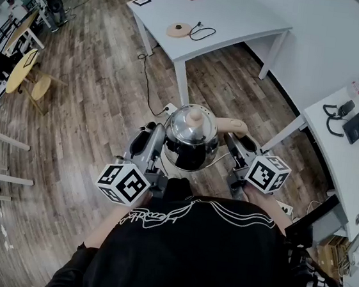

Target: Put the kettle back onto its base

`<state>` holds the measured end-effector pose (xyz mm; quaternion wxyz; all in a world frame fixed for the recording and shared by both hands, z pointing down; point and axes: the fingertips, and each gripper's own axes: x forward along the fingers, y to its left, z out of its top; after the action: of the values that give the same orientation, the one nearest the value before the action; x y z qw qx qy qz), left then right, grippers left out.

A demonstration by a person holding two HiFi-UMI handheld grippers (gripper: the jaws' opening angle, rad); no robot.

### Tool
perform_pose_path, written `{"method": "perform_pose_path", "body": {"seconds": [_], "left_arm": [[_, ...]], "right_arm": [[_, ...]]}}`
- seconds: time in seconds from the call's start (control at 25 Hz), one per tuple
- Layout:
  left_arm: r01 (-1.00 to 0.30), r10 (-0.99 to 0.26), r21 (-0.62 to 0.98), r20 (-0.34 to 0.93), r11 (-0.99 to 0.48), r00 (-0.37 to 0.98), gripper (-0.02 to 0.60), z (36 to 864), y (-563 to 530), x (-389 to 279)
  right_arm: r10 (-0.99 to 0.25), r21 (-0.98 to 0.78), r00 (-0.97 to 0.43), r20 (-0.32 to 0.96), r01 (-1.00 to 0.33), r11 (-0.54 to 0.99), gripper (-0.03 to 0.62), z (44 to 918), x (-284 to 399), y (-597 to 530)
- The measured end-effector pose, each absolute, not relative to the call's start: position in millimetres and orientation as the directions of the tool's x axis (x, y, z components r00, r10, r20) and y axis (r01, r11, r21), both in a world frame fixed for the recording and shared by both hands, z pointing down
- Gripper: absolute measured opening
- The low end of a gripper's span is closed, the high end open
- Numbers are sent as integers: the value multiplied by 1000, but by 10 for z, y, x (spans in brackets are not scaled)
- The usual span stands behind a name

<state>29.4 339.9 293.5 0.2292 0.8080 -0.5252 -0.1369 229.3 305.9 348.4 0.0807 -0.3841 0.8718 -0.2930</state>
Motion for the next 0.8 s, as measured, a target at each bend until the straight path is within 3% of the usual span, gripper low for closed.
{"method": "perform_pose_path", "body": {"seconds": [0.28,0.8], "left_arm": [[-783,-908,508,4,-359,419,112,3153,3114,183],[-774,-910,555,71,-304,408,112,3433,901,-1119]], "right_arm": [[-730,-568,-680,70,-628,532,138,3700,2182,2775],[-718,-601,-680,149,-639,481,138,3969,894,605]]}}
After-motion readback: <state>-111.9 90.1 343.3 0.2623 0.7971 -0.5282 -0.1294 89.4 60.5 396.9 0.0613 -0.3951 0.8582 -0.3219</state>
